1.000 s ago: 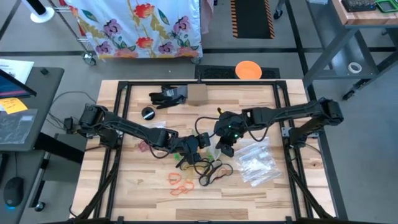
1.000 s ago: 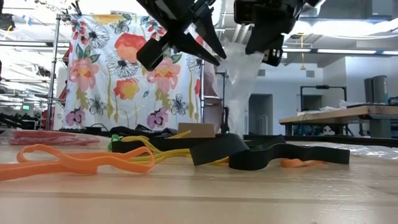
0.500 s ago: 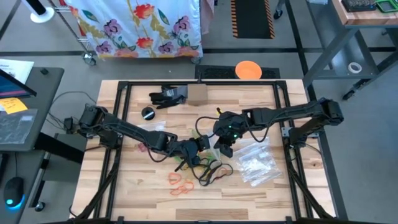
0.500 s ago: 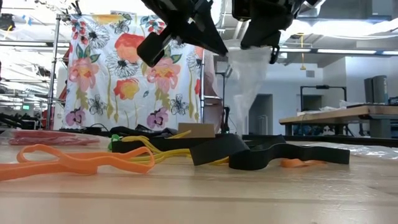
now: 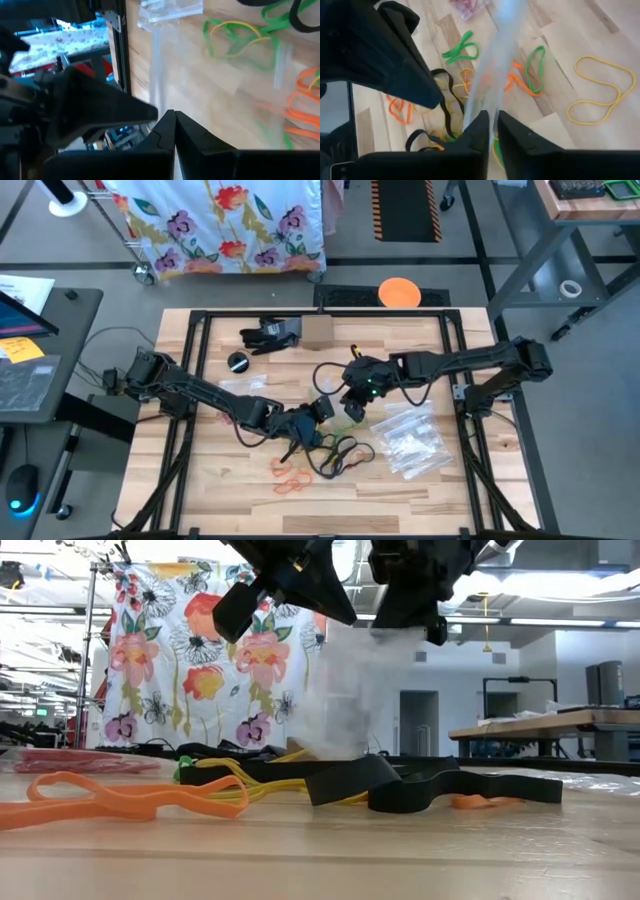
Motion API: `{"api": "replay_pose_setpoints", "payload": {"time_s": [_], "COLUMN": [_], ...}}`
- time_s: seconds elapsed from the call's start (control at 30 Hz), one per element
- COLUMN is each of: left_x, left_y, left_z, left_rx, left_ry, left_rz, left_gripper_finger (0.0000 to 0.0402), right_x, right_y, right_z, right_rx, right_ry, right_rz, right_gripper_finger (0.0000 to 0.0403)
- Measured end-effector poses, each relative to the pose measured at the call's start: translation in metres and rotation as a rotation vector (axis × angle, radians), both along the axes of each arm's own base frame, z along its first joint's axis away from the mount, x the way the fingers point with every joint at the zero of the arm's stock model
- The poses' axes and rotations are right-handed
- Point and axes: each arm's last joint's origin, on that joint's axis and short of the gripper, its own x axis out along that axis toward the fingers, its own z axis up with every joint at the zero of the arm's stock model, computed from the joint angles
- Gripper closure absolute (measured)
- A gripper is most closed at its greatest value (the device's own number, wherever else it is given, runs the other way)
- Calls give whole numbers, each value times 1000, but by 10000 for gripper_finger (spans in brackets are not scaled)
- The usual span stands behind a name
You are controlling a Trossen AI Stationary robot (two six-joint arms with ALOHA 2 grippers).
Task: Sort rubber bands
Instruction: Open the transparent zip bag
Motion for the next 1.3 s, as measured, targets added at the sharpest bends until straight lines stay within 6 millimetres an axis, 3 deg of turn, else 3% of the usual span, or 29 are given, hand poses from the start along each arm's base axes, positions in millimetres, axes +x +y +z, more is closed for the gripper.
{"api": "replay_pose_setpoints", "payload": {"time_s": [0.2, 0.33, 0.53, 0.73, 0.87, 1.07, 1.17, 1.3], "left_x": [0, 0, -13, -44, -71, -107, -116, -123], "left_y": [1, 1, 15, 39, 50, 49, 49, 51], "left_z": [0, 0, 7, 13, 1, -25, -29, -34], "left_rx": [12, -28, -427, -744, -890, -1147, -1243, -1285], "left_ry": [-8, -27, -86, -116, -242, -505, -648, -753], "left_rz": [27, 55, 247, 392, 451, 389, 299, 229], "left_gripper_finger": [401, 401, 401, 401, 401, 401, 401, 401], "right_x": [0, 5, 4, -18, -52, -101, -108, -112], "right_y": [4, 5, 6, -3, -12, -12, -10, -16], "right_z": [-2, -13, -34, -20, -15, -61, -88, -116], "right_rx": [-20, -24, -89, -180, -245, -97, -15, 53], "right_ry": [13, 51, 205, 279, 315, 19, -142, -110], "right_rz": [-41, -42, -31, -56, -122, -292, -328, -422], "right_gripper_finger": [280, 263, 272, 299, 310, 318, 318, 318]}}
